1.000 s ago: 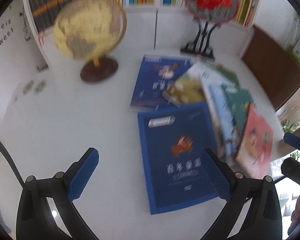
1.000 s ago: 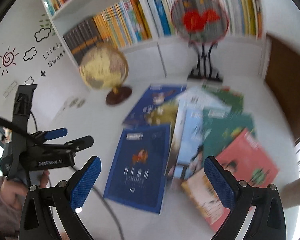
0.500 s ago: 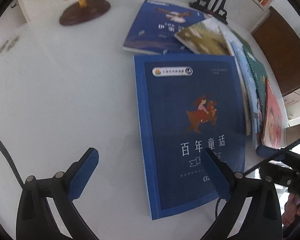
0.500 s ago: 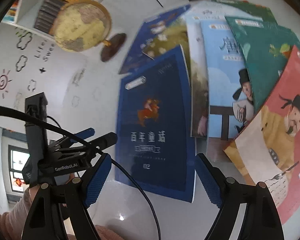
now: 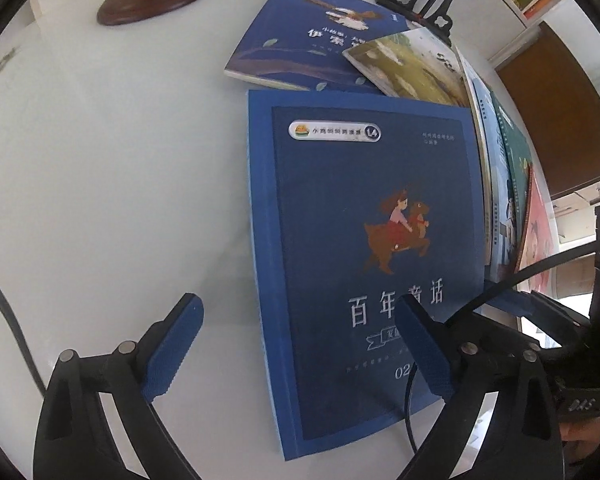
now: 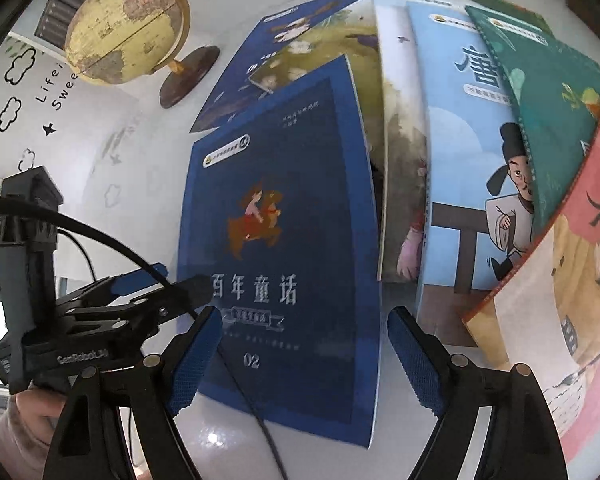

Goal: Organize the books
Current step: 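Lower both grippers onto the dark blue book and close them on its edge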

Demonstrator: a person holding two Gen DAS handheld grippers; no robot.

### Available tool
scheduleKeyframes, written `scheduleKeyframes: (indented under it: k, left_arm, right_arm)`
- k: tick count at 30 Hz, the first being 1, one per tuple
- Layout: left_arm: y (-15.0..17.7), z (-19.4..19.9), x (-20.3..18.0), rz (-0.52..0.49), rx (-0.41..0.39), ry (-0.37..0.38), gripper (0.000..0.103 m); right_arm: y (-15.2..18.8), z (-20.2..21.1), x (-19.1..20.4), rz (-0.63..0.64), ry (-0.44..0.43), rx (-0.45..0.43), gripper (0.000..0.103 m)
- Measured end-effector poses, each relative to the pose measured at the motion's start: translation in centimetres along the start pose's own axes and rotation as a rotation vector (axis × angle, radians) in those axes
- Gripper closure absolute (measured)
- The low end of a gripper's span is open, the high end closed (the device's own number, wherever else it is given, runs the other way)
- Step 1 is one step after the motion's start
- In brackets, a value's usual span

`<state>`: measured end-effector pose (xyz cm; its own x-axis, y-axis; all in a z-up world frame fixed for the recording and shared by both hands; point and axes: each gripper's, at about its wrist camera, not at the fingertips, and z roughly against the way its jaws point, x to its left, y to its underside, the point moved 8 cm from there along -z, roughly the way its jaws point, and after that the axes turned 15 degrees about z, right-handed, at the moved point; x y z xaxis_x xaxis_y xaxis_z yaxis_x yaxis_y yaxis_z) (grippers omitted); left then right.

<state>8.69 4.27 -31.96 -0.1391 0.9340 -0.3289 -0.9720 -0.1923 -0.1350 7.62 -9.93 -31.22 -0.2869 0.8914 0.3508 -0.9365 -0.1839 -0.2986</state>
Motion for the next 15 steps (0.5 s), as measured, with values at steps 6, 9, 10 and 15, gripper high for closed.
scheduleKeyframes:
  k: [6,9,10,15]
  left_arm:
    - [-0.6,0.0,-0.7,0.000,-0.010,0.043,0.009]
    - [-0.6,0.3,-0.7,0.005,-0.008,0.079,0.009]
    - [-0.8,0.2,-1.0,0.011,-0.002,0.098,0.010]
    - [-1.7,0.1,-0.3,0.033,-0.049,0.053,0.009]
  right_arm:
    - [-0.9,-0.6,-0.9,0.055,0.047,-0.042,0.012]
    - [-1.2,-0.8,-0.8,0.088,0.045,-0.052,0.003]
    - [-1.3,-1.0,-0.7,0.090,0.033,-0.053,0.003]
    - [-1.5,-1.7,0.0,0.028,-0.133,-0.019,0.073]
